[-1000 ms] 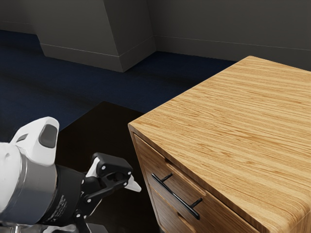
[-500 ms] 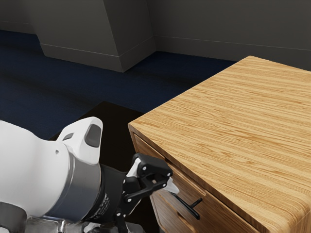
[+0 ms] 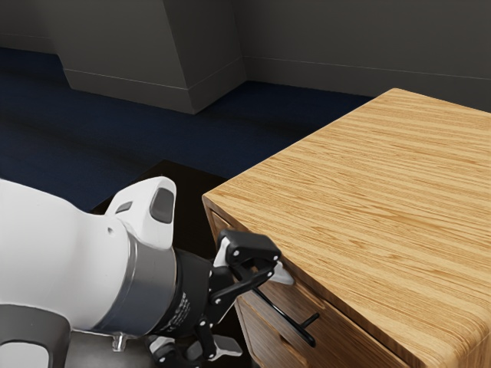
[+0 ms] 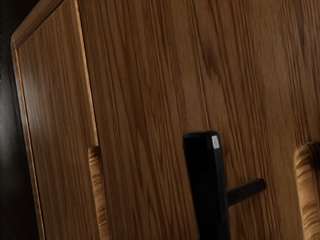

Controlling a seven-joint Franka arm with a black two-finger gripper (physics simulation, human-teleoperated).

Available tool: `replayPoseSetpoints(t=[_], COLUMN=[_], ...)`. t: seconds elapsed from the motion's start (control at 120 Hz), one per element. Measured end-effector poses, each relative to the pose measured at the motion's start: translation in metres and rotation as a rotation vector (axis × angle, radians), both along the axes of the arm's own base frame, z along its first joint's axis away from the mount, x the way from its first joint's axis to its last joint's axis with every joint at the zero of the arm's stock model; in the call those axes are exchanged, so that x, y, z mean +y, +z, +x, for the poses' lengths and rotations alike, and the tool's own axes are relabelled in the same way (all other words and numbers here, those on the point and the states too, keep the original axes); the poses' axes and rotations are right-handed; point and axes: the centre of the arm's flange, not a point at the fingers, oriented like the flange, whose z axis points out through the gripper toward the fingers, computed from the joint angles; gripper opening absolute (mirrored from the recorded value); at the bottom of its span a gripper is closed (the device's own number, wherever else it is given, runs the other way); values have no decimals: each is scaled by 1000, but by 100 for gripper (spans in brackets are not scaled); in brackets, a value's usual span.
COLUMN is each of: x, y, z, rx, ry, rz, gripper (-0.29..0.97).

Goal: Pull the drawer handle with one arm to open the drawer

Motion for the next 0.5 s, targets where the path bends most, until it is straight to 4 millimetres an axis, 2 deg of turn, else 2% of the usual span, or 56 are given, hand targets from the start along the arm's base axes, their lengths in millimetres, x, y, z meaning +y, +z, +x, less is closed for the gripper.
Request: replayPoseSetpoints(t=[0.358,0.5], x=[19,15], y=[-5,-5], z=[-5,-11], rx=[13,11], ry=[-5,-30], rz=[-4,-2], gripper=[67,67])
